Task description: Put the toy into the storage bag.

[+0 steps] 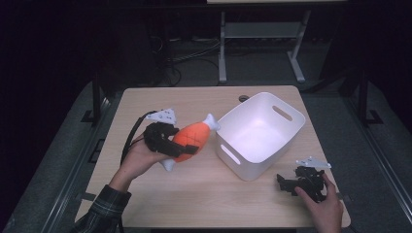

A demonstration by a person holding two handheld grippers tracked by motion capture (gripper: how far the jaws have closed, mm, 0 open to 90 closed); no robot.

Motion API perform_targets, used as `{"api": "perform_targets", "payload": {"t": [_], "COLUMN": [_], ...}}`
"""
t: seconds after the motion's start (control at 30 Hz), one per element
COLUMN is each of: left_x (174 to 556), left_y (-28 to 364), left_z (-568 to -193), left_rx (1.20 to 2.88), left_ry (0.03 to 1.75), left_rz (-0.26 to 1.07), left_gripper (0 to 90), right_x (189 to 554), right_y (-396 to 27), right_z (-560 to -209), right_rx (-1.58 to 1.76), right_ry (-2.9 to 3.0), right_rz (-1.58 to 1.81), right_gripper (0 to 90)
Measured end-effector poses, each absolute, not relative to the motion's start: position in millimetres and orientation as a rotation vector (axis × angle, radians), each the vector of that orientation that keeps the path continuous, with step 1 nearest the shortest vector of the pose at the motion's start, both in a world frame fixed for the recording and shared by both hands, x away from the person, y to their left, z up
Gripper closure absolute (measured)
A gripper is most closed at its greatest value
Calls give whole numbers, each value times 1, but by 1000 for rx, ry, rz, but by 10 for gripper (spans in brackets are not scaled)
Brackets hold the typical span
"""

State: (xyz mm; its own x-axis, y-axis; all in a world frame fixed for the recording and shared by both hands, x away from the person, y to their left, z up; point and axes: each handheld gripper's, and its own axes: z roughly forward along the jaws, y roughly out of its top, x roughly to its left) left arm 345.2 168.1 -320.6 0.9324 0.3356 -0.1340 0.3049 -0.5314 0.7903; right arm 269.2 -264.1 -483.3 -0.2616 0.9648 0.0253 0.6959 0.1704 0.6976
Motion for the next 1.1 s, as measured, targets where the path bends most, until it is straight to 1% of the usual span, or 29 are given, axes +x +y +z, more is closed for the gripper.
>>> {"api": "perform_targets", "payload": {"t": [0.6, 1.1], "left_x": [362, 379], "left_y": [132, 99], "left_z": [-293, -283], "left_rx": [2197, 2181], "left_ry": [372, 347], "left_rz": [71, 78], "left_gripper": [387, 386], "right_x": [269, 269], "right_y": [-264, -264], "right_z": [-483, -483], "right_rx": [1564, 1564], "right_ry": [2030, 2030], "right_rz": [845, 846], "right_gripper": [0, 0]}}
